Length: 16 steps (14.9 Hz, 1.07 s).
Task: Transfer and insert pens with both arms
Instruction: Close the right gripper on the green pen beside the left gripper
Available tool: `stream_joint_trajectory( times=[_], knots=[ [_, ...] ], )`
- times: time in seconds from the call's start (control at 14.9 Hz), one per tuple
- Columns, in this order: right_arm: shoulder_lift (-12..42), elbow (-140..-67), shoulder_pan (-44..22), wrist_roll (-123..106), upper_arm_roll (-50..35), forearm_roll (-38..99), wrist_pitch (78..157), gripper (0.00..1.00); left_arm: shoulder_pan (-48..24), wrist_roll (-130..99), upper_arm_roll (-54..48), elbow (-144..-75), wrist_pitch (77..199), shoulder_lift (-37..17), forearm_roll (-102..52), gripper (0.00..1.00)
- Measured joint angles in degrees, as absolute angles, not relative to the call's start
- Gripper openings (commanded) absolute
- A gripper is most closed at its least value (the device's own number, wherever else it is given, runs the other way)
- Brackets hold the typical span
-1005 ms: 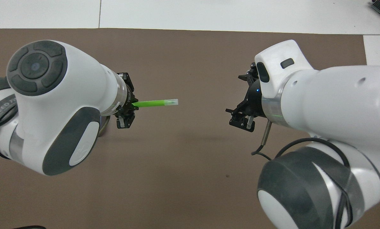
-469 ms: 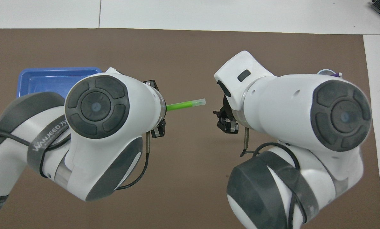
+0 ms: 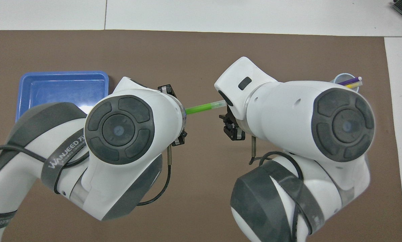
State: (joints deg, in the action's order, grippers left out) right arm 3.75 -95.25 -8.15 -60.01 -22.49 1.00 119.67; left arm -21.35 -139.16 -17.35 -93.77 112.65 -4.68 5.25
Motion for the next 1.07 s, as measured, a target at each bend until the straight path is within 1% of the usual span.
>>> stream_joint_trajectory(
  times=[0.27,0.54,0.6,0.74,1.07],
  knots=[
    [3.9,-95.2,-9.0,-60.0,-22.5,0.5,119.7,0.43,-21.5,-139.9,-17.3,-93.8,113.1,-4.7,5.7,0.00],
    [4.6,-95.2,-9.7,-60.0,-22.5,-1.2,119.7,0.25,-21.9,-140.1,-17.3,-93.8,113.3,-4.7,5.8,0.00],
    [4.8,-95.2,-9.6,-60.0,-22.4,-1.6,119.9,0.18,-22.1,-140.1,-17.3,-93.8,113.3,-4.7,5.8,0.00],
    [4.9,-95.2,-9.6,-60.3,-22.4,-1.9,119.8,0.00,-22.1,-140.1,-17.3,-93.8,113.4,-4.7,6.0,0.00],
    [4.9,-95.1,-9.6,-61.4,-22.4,-1.9,119.6,0.00,-22.2,-139.7,-17.3,-93.8,113.8,-4.7,6.3,0.00]
  ],
)
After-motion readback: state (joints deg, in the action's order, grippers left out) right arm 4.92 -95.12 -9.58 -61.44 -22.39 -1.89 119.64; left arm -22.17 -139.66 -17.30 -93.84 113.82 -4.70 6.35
